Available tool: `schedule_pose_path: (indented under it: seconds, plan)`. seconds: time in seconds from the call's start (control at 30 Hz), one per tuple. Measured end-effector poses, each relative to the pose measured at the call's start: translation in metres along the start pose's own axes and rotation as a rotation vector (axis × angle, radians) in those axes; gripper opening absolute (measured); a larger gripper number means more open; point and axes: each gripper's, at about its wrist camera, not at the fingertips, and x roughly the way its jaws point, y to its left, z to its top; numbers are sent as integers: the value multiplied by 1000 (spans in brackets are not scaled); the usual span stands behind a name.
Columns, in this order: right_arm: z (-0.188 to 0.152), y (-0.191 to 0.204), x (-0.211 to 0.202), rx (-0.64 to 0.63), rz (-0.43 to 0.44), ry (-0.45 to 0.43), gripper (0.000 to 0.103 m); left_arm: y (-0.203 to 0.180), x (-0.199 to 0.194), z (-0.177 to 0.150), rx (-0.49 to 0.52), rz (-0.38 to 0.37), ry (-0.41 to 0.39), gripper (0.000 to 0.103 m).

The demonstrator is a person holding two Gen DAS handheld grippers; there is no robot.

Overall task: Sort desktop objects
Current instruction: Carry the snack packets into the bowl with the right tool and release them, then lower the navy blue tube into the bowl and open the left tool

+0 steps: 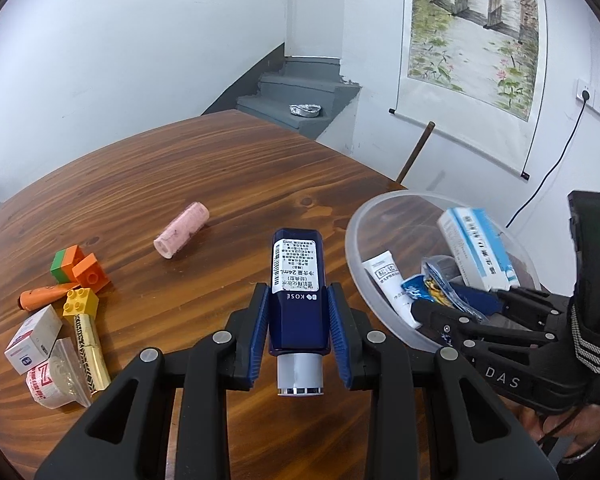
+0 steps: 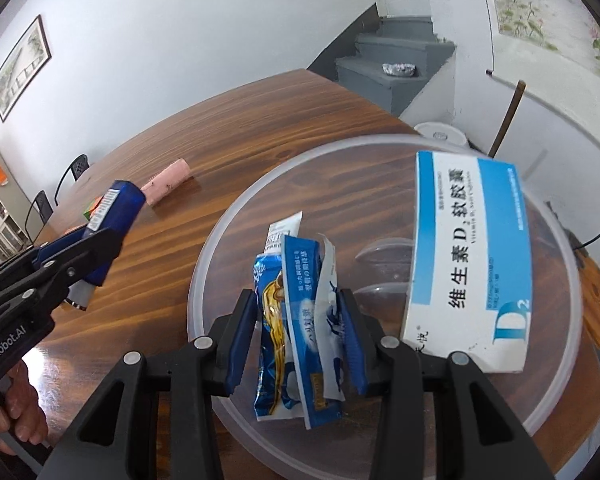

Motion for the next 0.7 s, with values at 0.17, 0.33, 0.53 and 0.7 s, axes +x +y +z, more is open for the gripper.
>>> schedule_pose_path:
  seconds: [0.17,0.33,0.53,0.7]
  plan:
    - [4,3,-21,-20,-55,-117,60,-13,5,5,18,-14,11,32]
    - [10,-6,-33,-3,-80,-176,60,-29,14,10,36,-38,22,32]
    - [14,-20,-41,21,-141,-226,60,-50,29,16,58,-69,45,32]
    - [15,-33,-45,35,-191,-244,60,-65,41,20,65,-98,63,32]
